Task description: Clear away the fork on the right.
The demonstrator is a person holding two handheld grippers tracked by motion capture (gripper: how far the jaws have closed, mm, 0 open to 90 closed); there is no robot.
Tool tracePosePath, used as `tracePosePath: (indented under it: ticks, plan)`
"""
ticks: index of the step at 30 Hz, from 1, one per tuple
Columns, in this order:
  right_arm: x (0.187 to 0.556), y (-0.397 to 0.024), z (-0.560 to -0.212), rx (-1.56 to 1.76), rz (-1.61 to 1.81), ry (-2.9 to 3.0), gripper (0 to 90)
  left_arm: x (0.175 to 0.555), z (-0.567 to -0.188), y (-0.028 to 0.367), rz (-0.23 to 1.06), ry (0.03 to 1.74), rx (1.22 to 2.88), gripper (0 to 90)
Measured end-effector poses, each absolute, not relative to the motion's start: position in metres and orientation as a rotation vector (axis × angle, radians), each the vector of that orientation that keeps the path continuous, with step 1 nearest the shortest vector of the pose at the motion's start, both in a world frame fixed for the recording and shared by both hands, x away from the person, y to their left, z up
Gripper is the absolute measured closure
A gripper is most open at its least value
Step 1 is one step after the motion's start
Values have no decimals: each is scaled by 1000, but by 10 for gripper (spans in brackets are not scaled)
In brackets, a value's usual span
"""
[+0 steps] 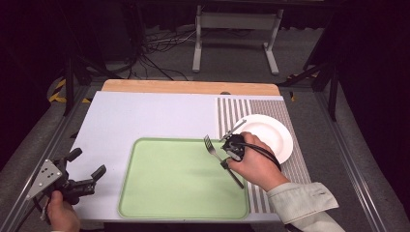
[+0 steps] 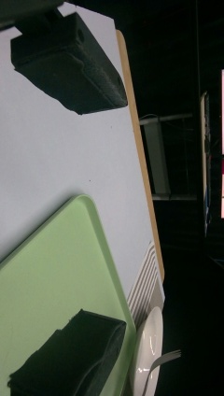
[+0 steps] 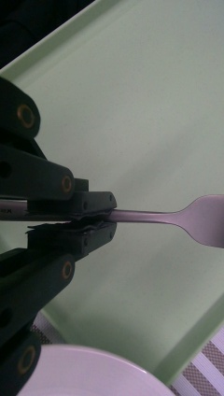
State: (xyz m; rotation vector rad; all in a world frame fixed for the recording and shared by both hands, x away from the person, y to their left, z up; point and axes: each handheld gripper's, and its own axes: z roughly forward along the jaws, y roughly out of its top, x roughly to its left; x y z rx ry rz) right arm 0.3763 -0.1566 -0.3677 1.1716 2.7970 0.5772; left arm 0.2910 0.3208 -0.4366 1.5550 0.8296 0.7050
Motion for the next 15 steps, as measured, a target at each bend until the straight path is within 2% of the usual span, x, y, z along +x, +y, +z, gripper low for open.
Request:
tracePosePath:
  ticks: [15]
  plan:
    - [378, -147, -390, 1309, 424, 2835, 850, 292, -436, 321, 705, 827, 1552, 3]
